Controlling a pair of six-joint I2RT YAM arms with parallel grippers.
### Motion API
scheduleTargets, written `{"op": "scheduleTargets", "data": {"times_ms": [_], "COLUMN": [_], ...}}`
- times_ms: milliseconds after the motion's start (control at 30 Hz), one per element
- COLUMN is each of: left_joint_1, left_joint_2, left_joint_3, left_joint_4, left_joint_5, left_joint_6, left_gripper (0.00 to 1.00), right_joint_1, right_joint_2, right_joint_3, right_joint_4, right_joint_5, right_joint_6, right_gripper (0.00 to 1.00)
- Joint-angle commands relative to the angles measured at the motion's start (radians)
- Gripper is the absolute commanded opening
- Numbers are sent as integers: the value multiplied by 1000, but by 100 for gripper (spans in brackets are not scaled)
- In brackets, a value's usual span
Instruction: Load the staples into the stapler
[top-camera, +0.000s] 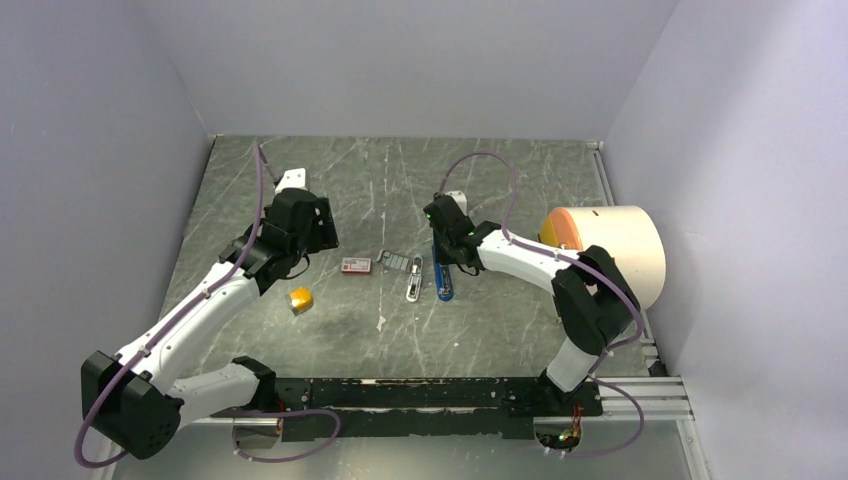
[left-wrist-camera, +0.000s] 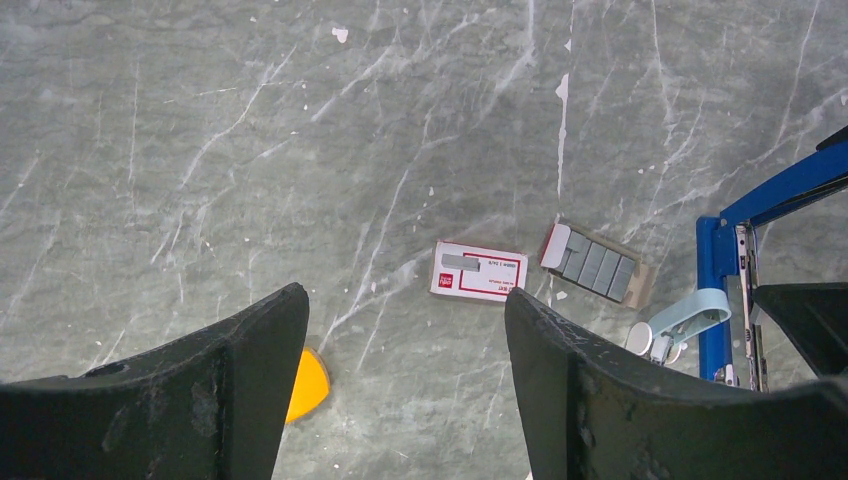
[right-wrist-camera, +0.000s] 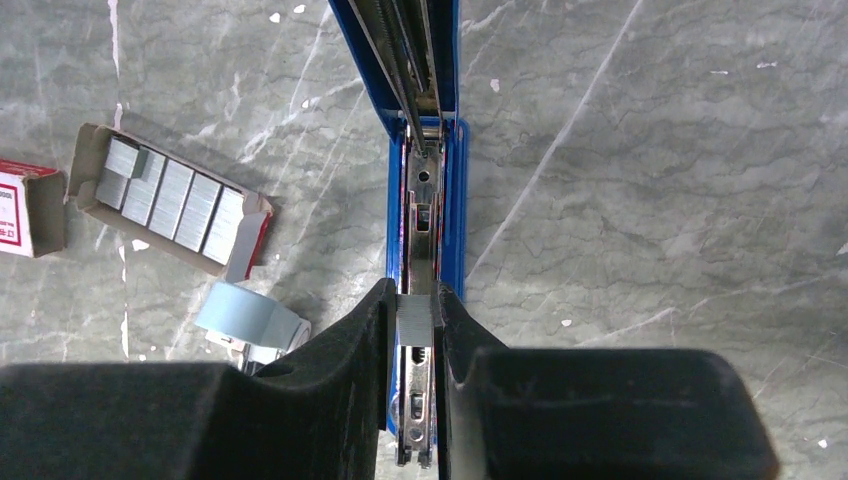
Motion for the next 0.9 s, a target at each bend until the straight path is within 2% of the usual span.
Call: {"op": "scheduleTargets", "data": {"times_ms": [0, 600, 867], "left_joint_1": [9, 11, 11], "left_joint_2": [-10, -6, -6], "left_joint_3": [0, 1, 2], "left_joint_4": [11, 14, 14], "left_joint_5": [11, 15, 18], "left_joint_6": [3, 2, 3], "left_gripper": [77, 77, 77], "right_joint_1": [-5, -5, -5], "right_joint_2": [22, 47, 32], "right_joint_3": [-12, -20, -23], "right_joint_4": [24, 9, -14], "right_joint_5": [7, -20, -43], "right_joint_6": [-6, -46, -30], "right_gripper": [20, 20, 27]}}
